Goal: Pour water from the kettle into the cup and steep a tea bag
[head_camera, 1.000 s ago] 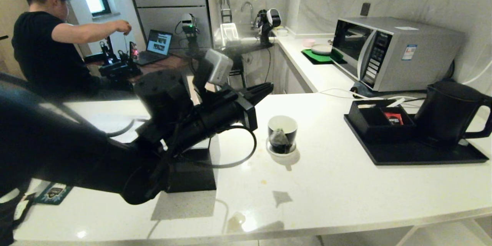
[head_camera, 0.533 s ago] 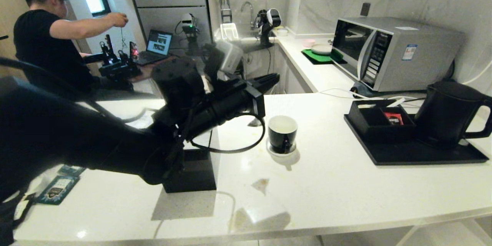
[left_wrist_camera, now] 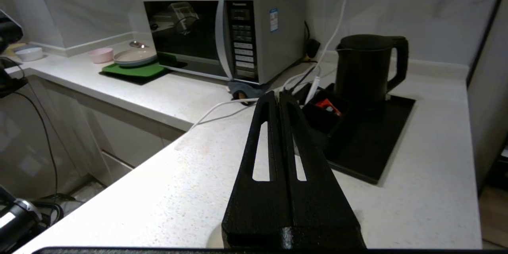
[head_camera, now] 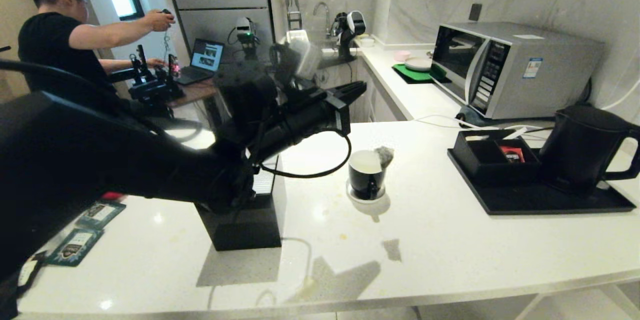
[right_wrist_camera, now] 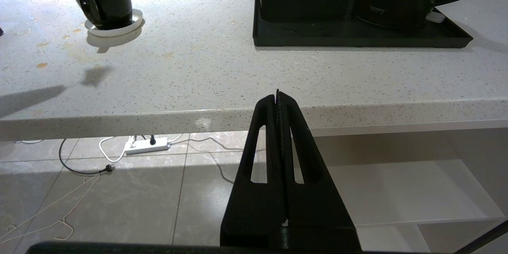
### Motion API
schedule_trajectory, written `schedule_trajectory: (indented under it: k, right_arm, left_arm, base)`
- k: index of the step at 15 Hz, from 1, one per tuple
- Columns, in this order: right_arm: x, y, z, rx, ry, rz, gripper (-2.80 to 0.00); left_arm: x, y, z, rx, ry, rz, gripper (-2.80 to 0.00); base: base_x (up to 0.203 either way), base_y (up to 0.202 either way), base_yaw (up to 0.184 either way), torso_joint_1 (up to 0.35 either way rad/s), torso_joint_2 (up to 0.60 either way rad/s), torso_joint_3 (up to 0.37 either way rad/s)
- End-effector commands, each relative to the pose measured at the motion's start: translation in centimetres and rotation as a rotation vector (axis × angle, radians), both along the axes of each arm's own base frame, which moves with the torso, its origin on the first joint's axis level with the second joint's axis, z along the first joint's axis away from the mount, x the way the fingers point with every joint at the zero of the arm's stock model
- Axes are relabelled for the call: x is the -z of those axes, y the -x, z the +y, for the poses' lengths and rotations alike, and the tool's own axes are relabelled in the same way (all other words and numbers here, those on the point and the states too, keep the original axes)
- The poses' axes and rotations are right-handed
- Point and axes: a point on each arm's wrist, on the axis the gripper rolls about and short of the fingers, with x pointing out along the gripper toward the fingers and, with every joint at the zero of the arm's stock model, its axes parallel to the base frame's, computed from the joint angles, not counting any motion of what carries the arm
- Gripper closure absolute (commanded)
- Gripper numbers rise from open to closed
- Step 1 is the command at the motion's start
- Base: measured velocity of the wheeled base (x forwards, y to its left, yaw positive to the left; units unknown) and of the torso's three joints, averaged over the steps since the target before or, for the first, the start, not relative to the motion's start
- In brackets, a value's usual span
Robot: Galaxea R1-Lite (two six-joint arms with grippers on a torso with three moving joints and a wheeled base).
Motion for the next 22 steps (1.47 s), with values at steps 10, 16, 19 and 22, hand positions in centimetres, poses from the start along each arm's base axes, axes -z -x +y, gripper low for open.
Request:
schedule_trajectory:
  k: [10, 16, 19, 22]
  right_arm:
    - [0.0, 0.0, 0.0, 0.0, 0.001, 0.001, 0.0]
    - [0.0, 0.0, 0.0, 0.0, 0.001, 0.001, 0.0]
    - [0.0, 0.0, 0.0, 0.0, 0.001, 0.001, 0.0]
    - [0.0, 0.0, 0.0, 0.0, 0.001, 0.003, 0.0]
  left_arm:
    - [2.9, -2.8, -1.3, -0.007, -0.024, 0.036, 0.0]
    - [4.0, -3.1, -1.6, -0.007, -0.035, 0.051, 0.0]
    - [4.3, -3.2, -1.6, -0.01, -0.04, 0.057, 0.0]
    - [4.3, -3.2, -1.6, -0.01, -0.04, 0.058, 0.0]
  base:
    - [0.0, 0.0, 0.0, 0.0, 0.0, 0.0]
    - [0.0, 0.0, 0.0, 0.0, 0.0, 0.0]
    - [0.0, 0.0, 0.0, 0.0, 0.0, 0.0]
    - [0.0, 0.0, 0.0, 0.0, 0.0, 0.0]
